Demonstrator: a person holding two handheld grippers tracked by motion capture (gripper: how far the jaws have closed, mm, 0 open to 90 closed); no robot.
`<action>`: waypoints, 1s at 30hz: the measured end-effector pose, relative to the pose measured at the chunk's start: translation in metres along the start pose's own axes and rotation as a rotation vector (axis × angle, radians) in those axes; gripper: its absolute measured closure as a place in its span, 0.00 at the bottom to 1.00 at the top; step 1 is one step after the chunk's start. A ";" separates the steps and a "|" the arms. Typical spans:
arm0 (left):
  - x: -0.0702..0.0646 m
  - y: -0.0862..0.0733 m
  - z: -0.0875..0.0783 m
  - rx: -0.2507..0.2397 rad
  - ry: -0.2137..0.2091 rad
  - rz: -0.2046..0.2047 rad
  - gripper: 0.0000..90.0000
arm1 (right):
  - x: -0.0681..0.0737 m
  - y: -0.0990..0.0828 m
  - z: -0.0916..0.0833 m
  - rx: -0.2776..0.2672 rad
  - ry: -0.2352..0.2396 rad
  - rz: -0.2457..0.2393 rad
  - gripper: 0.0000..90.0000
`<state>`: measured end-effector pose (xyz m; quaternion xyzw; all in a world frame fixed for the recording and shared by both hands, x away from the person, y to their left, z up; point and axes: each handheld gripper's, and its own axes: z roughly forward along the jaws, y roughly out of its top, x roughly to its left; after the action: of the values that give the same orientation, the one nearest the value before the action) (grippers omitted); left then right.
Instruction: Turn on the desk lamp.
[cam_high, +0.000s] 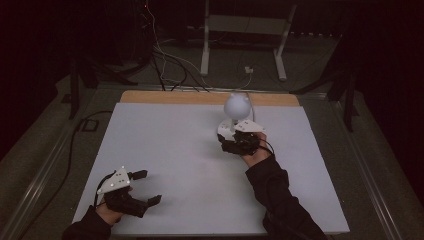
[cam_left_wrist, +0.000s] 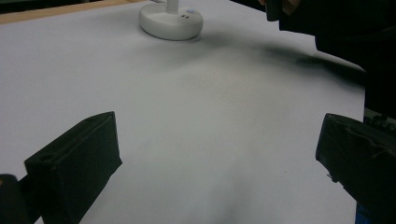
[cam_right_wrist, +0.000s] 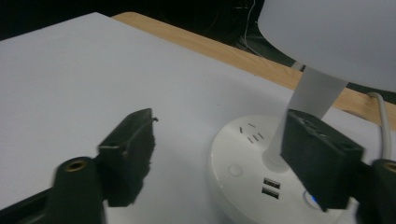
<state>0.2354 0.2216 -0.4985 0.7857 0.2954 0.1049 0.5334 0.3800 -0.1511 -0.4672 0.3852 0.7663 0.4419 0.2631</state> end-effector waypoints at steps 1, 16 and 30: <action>0.000 0.000 0.000 0.002 0.000 -0.001 0.00 | -0.001 0.000 0.001 -0.003 -0.009 0.002 0.36; 0.000 0.000 0.000 0.003 0.002 0.000 0.00 | -0.009 -0.006 0.014 0.050 -0.096 0.048 0.97; -0.001 0.000 0.000 0.002 -0.004 -0.001 0.00 | -0.006 -0.017 0.033 0.096 -0.104 0.025 1.00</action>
<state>0.2350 0.2211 -0.4985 0.7863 0.2948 0.1026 0.5332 0.4020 -0.1450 -0.4971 0.4294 0.7669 0.3873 0.2783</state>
